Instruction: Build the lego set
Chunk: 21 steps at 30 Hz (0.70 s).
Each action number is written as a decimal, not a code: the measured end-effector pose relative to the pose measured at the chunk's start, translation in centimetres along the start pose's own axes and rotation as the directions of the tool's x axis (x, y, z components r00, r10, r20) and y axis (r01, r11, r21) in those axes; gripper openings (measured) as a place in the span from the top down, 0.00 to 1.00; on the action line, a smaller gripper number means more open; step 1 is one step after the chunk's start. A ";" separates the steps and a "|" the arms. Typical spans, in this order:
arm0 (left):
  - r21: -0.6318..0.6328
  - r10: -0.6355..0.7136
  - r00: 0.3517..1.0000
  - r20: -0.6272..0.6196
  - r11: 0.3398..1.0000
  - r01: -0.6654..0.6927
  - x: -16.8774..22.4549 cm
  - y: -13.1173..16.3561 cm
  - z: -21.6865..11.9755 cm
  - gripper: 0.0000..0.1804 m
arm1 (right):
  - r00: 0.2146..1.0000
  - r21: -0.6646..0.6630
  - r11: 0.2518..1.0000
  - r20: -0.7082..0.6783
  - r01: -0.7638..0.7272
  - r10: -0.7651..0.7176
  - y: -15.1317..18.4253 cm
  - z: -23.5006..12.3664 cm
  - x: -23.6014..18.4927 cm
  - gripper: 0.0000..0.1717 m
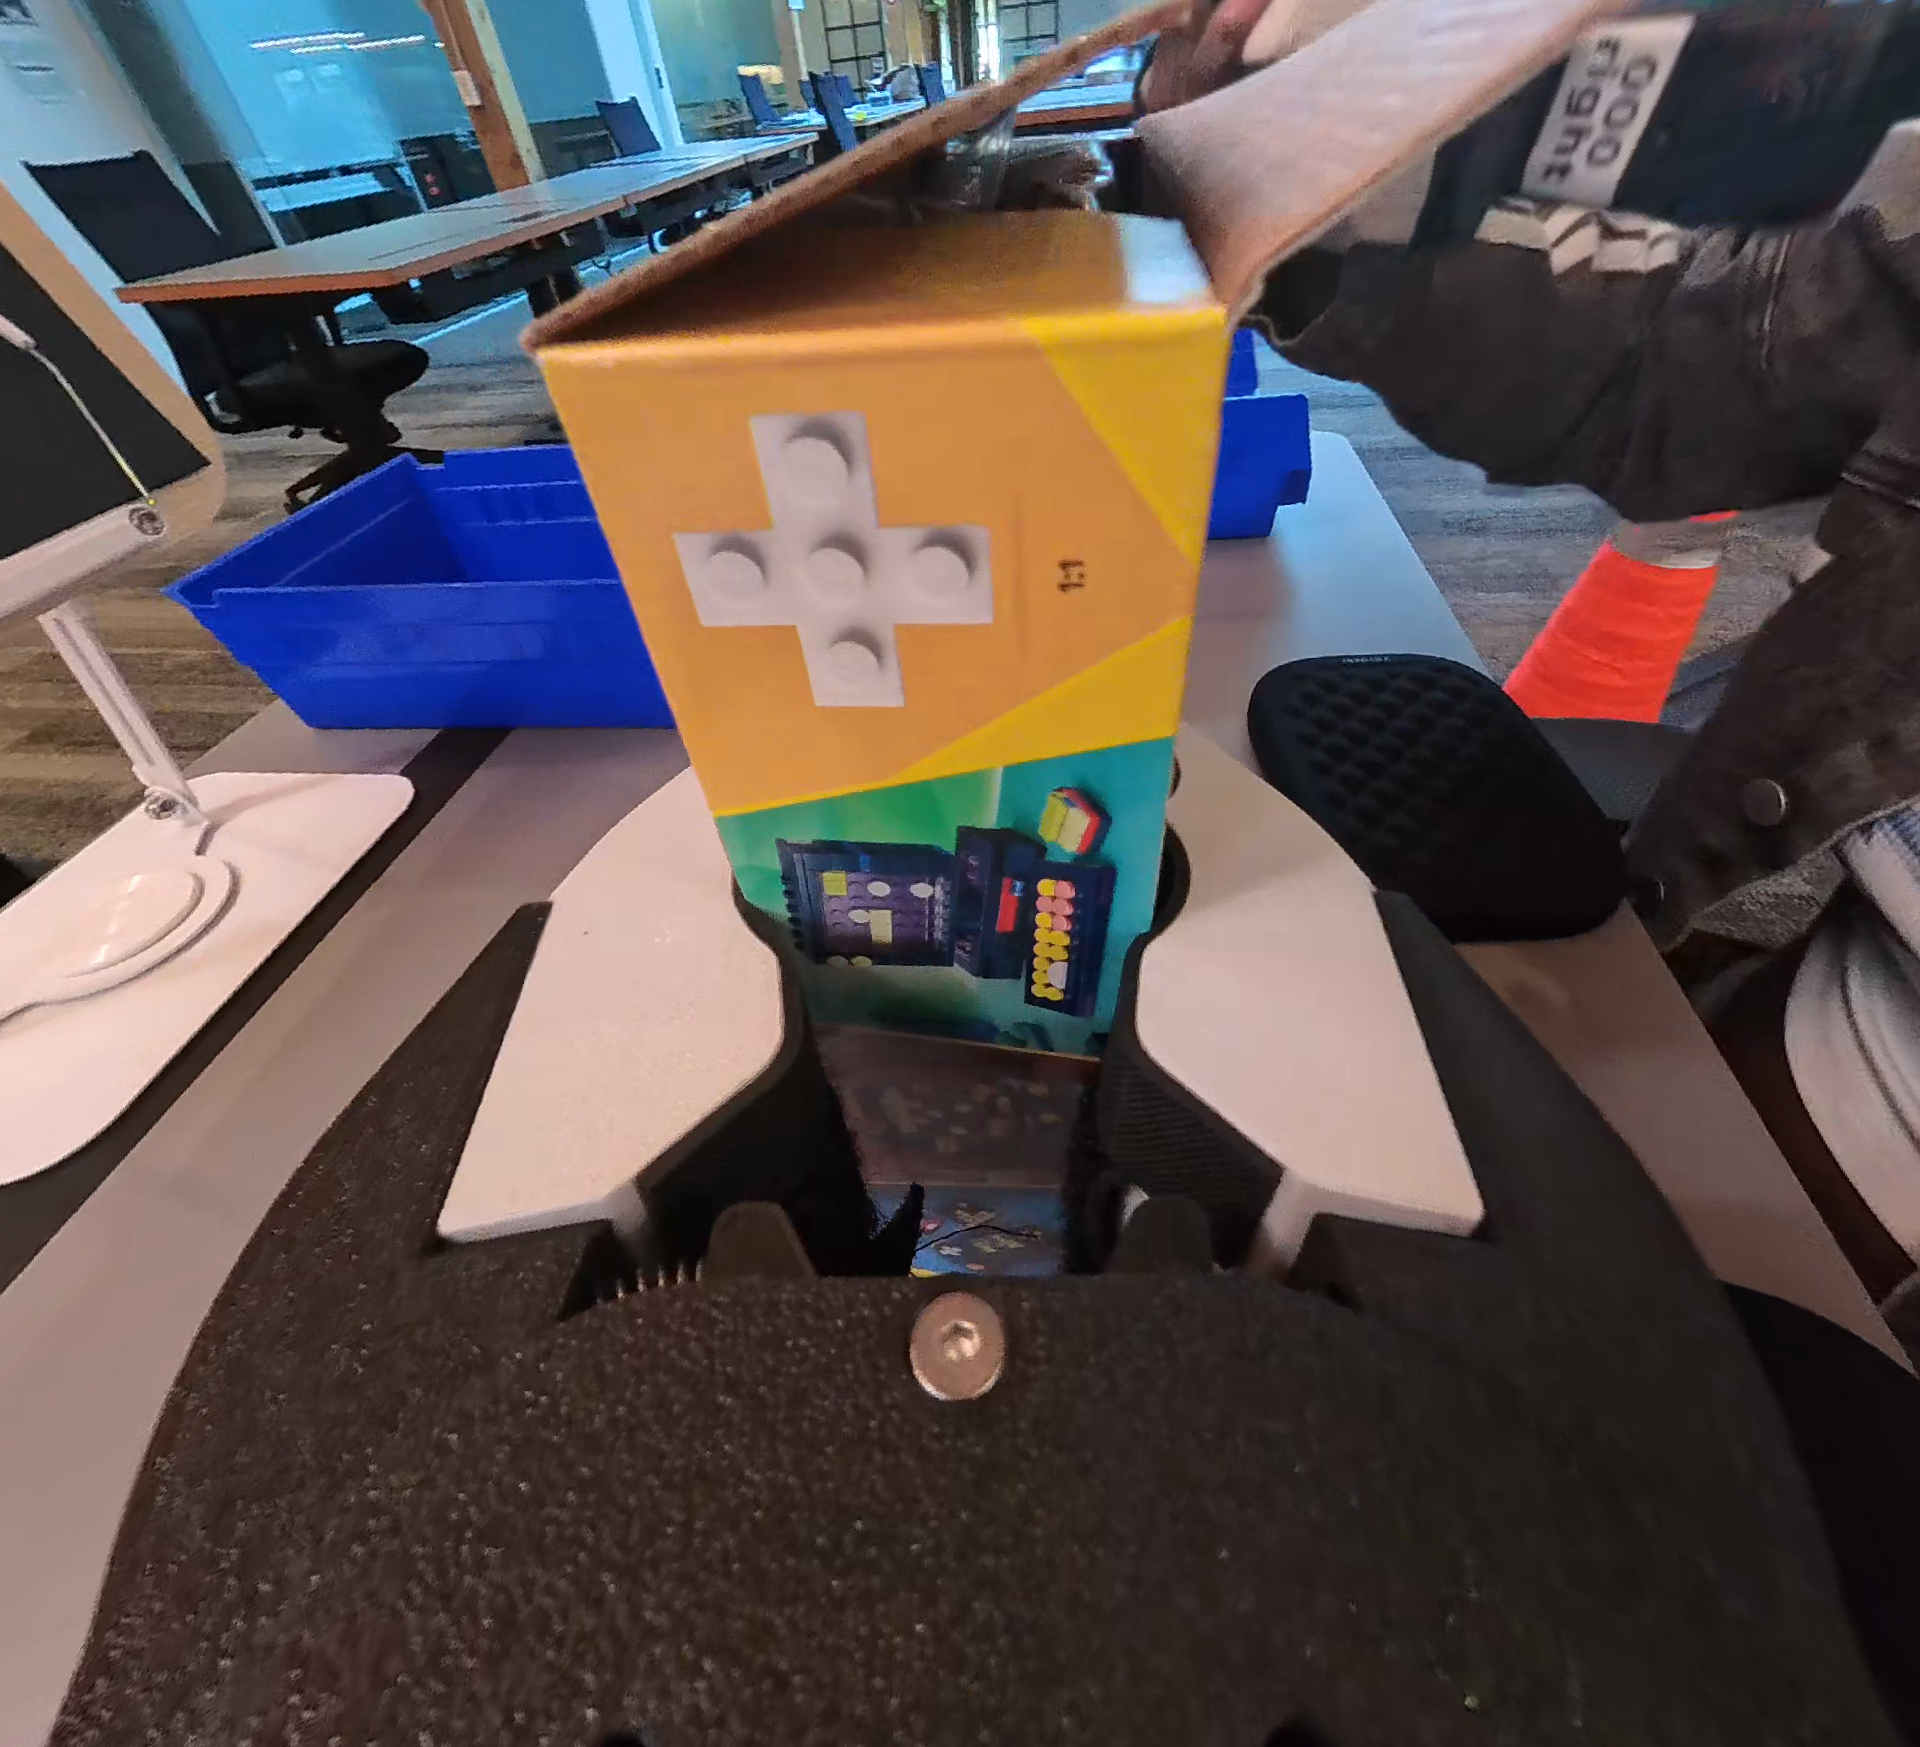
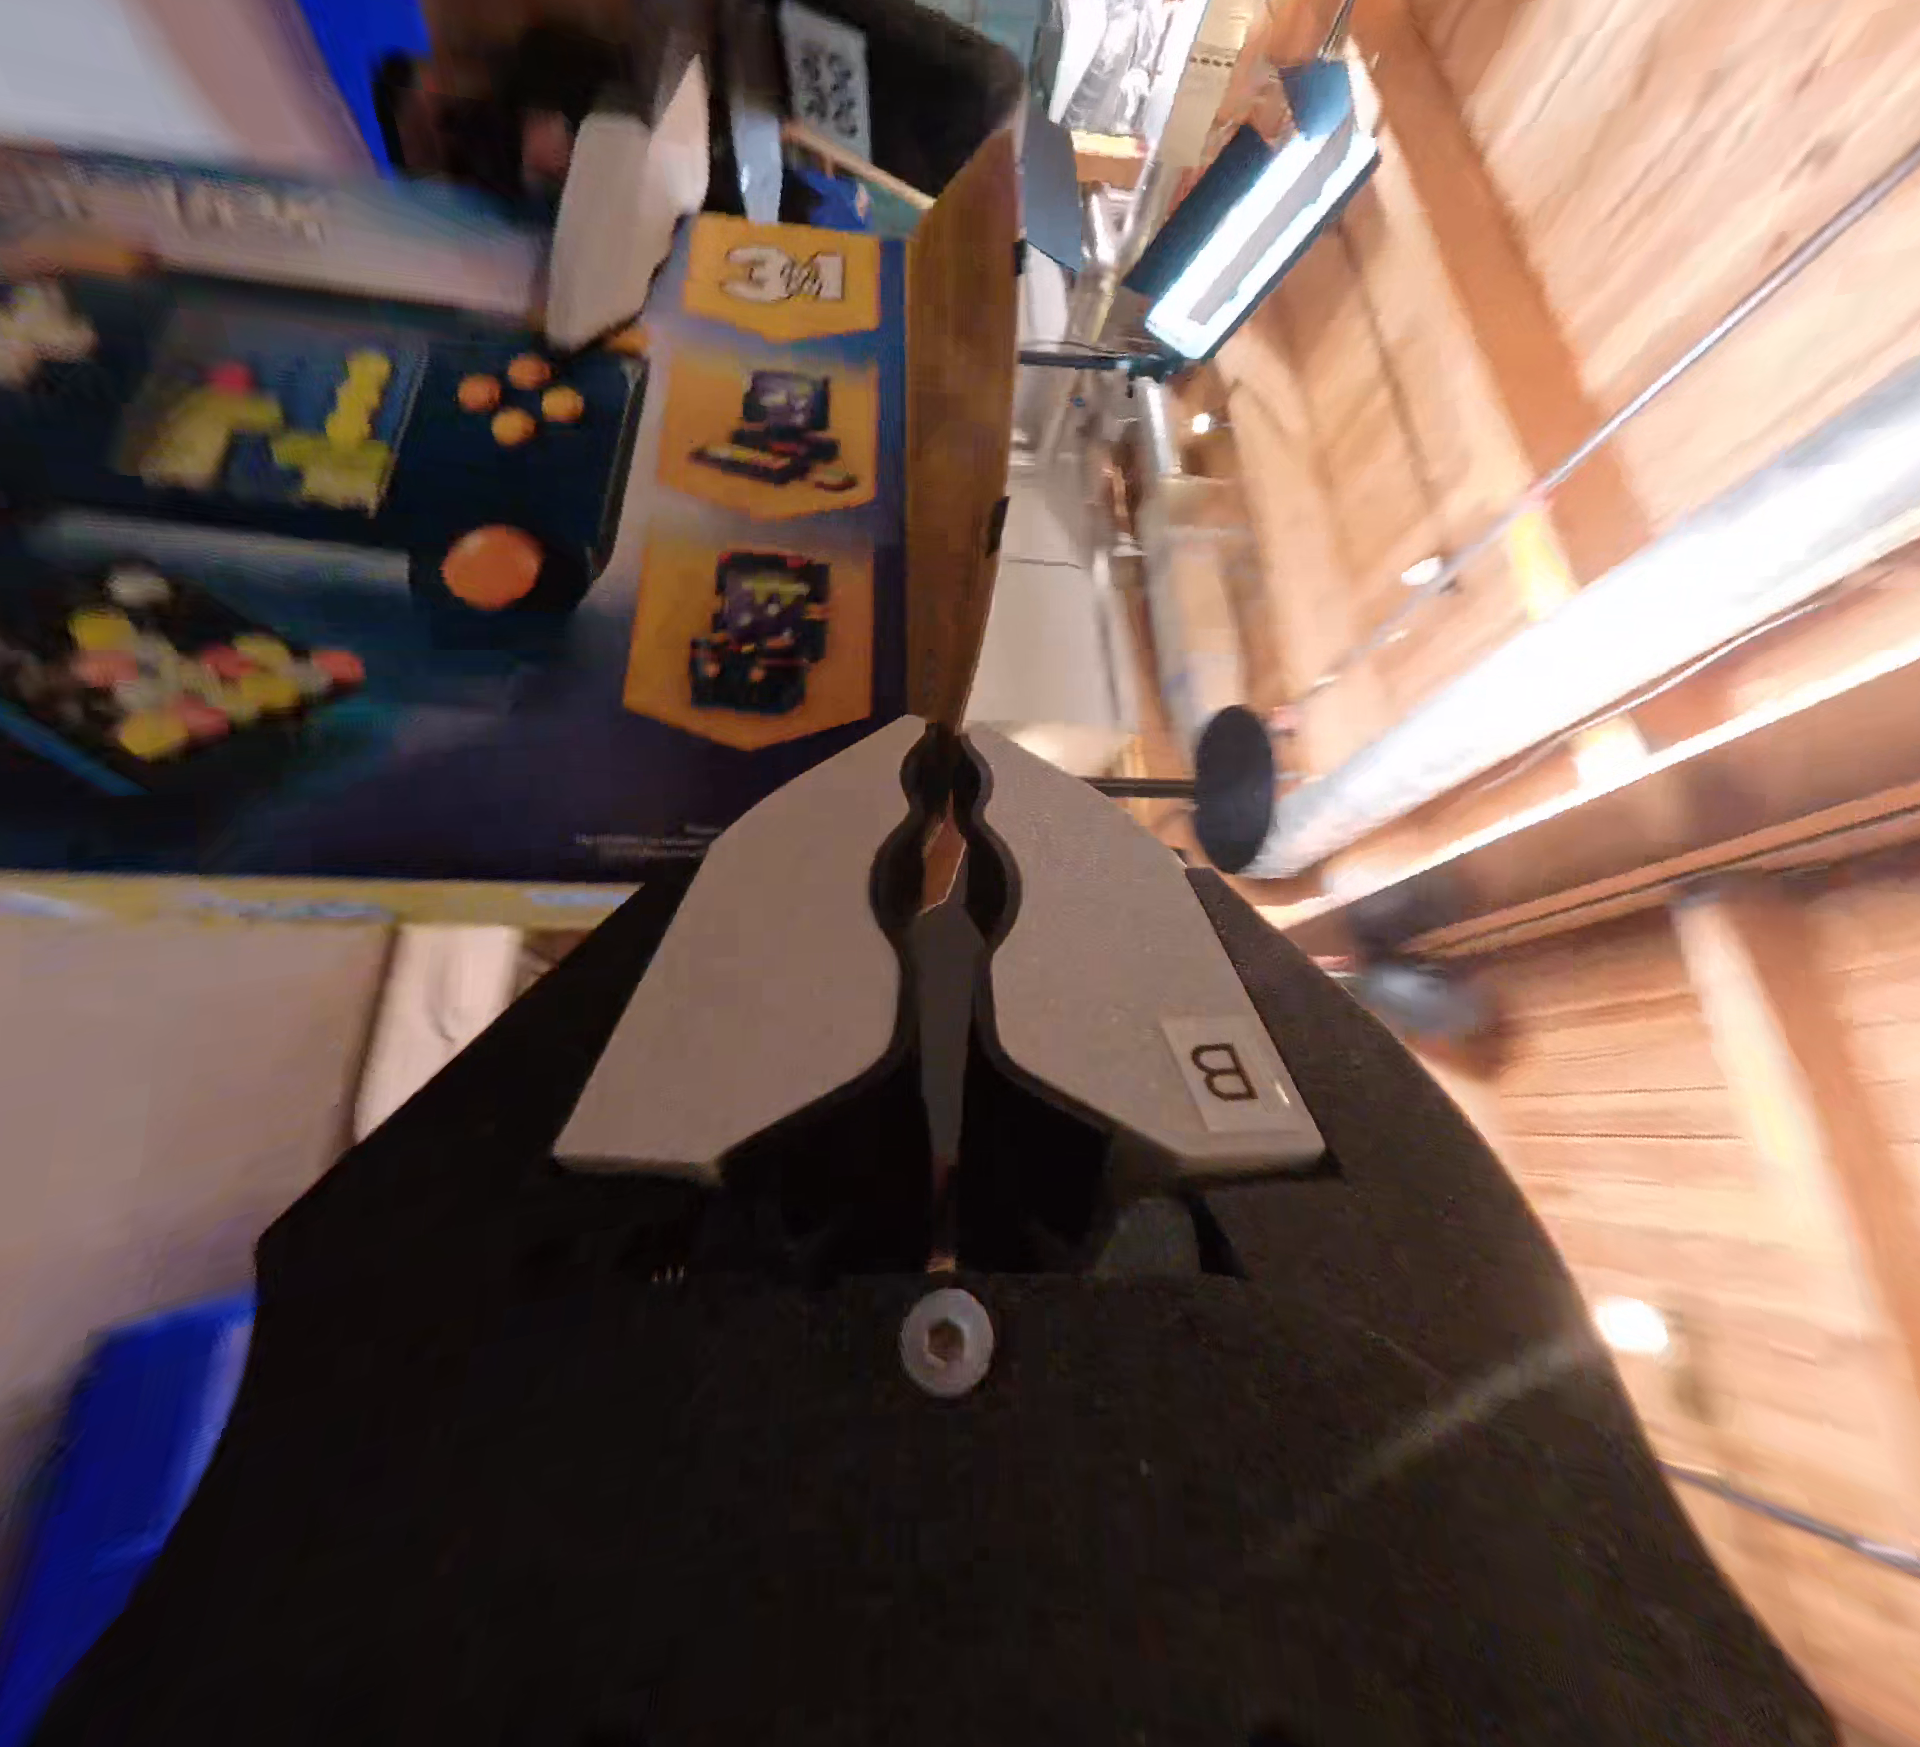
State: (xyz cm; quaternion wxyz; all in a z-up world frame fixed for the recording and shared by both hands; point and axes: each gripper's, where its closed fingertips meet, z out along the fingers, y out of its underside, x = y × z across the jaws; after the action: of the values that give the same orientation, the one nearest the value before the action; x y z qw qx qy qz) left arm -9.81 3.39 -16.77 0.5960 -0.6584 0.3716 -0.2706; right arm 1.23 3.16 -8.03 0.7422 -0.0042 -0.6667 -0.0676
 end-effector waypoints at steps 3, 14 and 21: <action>0.006 0.000 1.000 -0.023 1.000 0.000 0.0 0.0 0.0 0.64 | 0.959 -0.043 0.958 -0.002 0.282 -0.283 -0.2 -0.1 -0.6 0.99; 0.332 -0.373 0.888 -0.268 0.830 0.448 -1.1 -8.8 -5.8 0.22 | 0.875 -0.003 0.885 0.151 0.466 -0.460 0.0 0.1 -1.1 0.98; -0.077 -0.496 0.864 -0.083 0.868 0.491 -0.2 -6.6 -2.6 0.19 | 0.870 -0.009 0.881 0.163 0.474 -0.466 0.1 0.3 -1.1 0.98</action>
State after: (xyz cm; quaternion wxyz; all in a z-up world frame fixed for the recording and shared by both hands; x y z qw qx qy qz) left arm -10.89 2.15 -9.89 0.4699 -0.7326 0.2273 -0.4368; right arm 0.81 3.36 -9.04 0.6489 0.1345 -0.7016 -0.2618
